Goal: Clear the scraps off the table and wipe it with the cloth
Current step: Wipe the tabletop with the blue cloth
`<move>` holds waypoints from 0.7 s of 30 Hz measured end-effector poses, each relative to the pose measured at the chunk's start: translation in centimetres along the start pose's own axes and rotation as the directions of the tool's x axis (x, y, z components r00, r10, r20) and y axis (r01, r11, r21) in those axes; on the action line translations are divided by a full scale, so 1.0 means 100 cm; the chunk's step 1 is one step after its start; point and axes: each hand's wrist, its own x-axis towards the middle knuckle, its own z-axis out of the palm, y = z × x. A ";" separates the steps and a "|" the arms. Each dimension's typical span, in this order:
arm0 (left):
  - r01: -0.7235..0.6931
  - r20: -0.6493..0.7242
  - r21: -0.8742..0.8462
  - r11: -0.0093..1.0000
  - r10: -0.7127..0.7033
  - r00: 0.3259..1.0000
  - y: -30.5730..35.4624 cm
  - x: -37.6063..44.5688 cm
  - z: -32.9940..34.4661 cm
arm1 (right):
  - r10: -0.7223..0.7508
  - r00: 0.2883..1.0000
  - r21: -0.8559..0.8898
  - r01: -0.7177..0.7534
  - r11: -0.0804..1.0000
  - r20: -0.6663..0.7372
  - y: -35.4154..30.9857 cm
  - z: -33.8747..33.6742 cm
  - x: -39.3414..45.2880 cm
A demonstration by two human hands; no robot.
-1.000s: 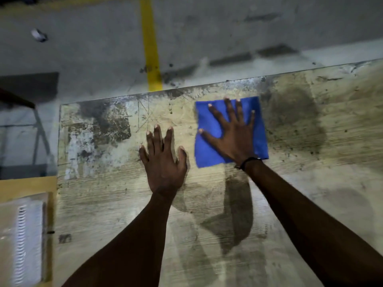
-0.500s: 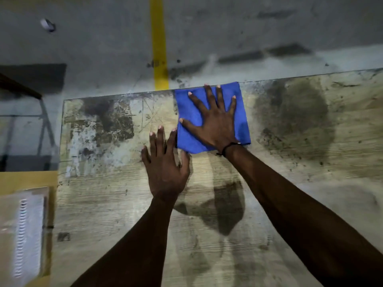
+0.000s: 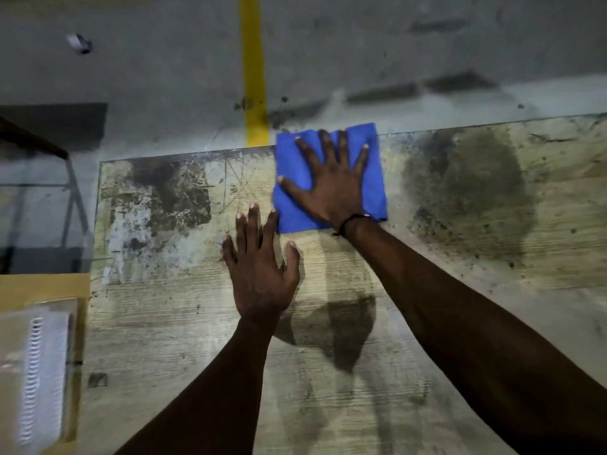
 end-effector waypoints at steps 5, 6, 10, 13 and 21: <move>-0.011 -0.003 0.016 1.000 0.011 1.000 0.000 -0.001 -0.001 | 0.009 0.999 0.011 -0.008 1.000 -0.039 0.040 -0.006 -0.004; -0.010 -0.002 0.017 1.000 0.010 1.000 0.000 -0.001 -0.001 | 0.084 0.995 0.010 -0.084 0.996 -0.051 0.061 -0.012 -0.005; -0.004 0.011 -0.005 1.000 0.004 1.000 0.002 0.000 -0.002 | 0.333 0.941 0.036 -0.331 0.943 -0.053 0.118 -0.033 -0.010; 0.003 0.020 -0.002 1.000 -0.003 1.000 0.001 0.001 -0.002 | 0.366 0.928 0.044 -0.364 0.931 -0.065 0.098 -0.030 -0.011; 0.005 -0.003 -0.005 1.000 -0.005 1.000 0.003 0.000 -0.003 | -0.128 0.990 -0.047 0.126 0.991 -0.053 0.051 -0.005 -0.059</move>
